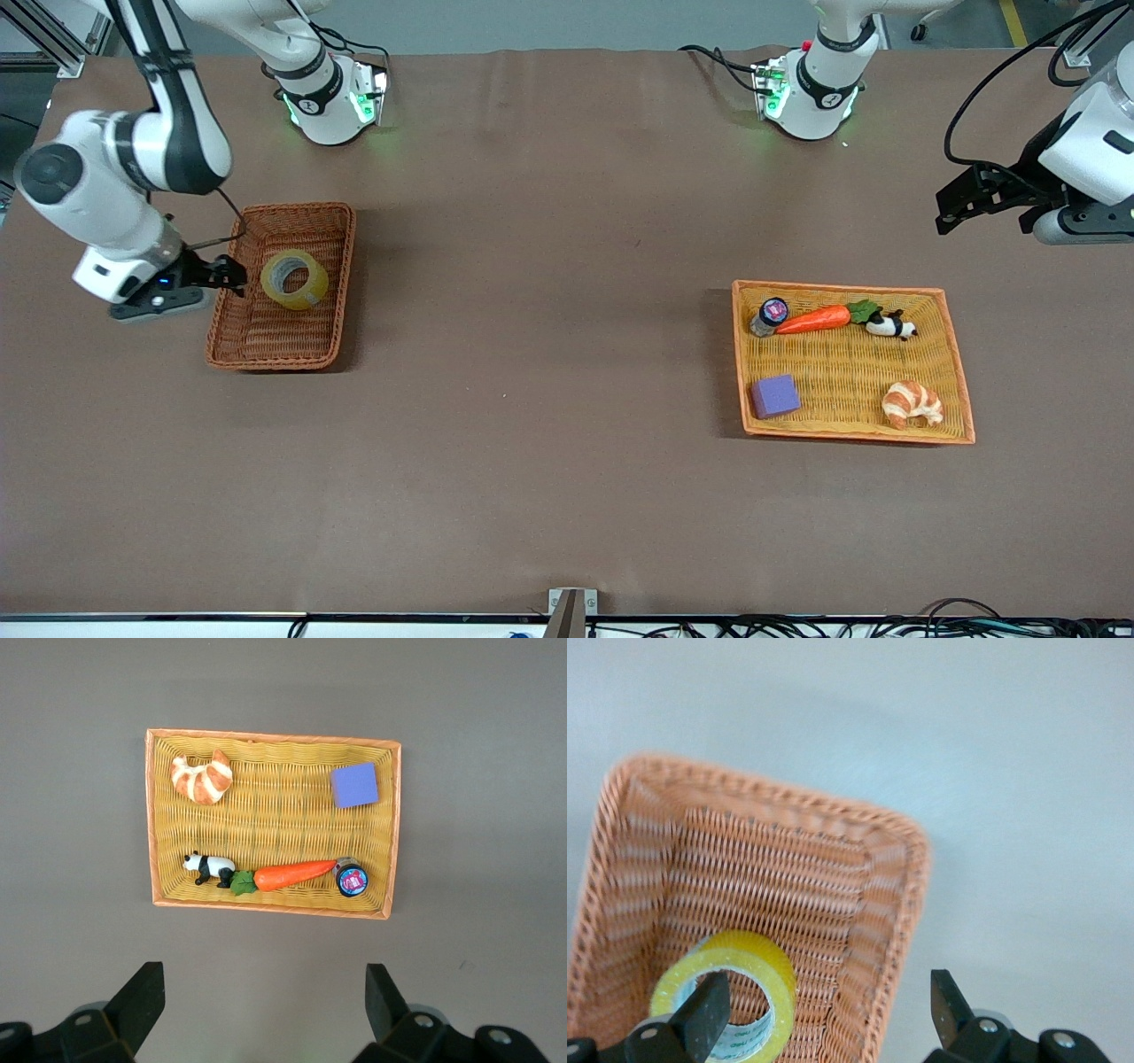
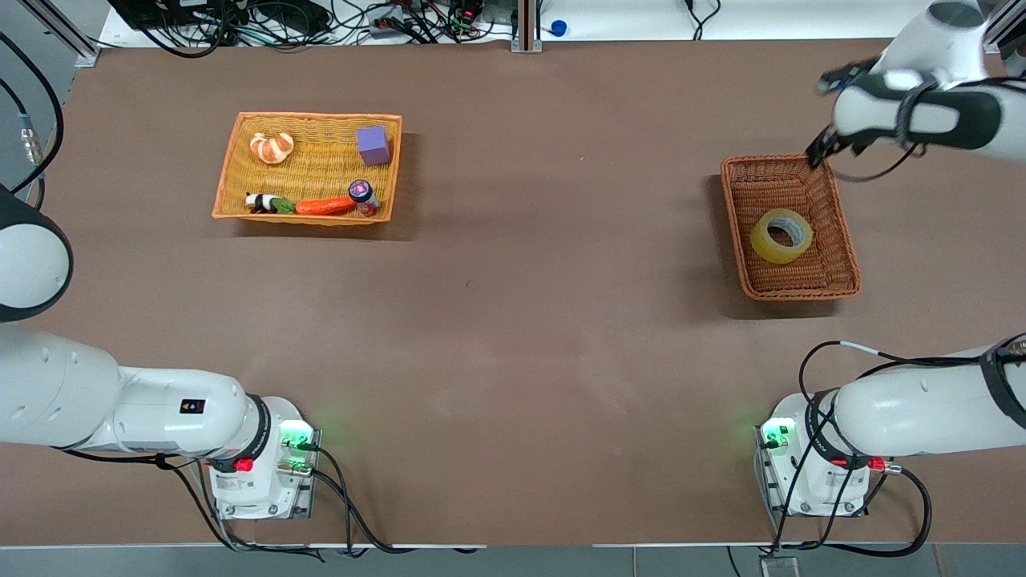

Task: Move tape to another basket

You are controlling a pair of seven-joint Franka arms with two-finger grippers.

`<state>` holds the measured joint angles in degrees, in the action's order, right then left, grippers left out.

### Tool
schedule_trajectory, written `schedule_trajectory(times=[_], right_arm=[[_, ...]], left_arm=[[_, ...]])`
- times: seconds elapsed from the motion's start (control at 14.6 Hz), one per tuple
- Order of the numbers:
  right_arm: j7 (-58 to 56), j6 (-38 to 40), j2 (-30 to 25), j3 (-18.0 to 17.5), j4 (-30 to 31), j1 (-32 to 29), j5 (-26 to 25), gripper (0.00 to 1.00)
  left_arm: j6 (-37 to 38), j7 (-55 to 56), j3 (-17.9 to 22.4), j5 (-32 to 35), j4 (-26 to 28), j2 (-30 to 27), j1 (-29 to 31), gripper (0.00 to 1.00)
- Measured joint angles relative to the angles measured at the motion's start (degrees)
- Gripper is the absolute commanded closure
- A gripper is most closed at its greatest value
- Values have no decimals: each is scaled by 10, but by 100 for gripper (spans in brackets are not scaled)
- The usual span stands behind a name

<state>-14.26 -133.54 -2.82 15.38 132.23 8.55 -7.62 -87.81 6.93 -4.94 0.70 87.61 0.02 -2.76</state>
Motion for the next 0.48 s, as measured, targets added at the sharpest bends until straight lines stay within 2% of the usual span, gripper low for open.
schedule_trajectory(times=[0.14, 0.48], right_arm=[[45, 71, -10, -15, -67, -10, 0, 0], [93, 214, -9, -89, -254, -76, 0, 0]], left_arm=[[0, 0, 0, 0, -3, 4, 0, 0], [-1, 0, 0, 0, -5, 5, 0, 0]])
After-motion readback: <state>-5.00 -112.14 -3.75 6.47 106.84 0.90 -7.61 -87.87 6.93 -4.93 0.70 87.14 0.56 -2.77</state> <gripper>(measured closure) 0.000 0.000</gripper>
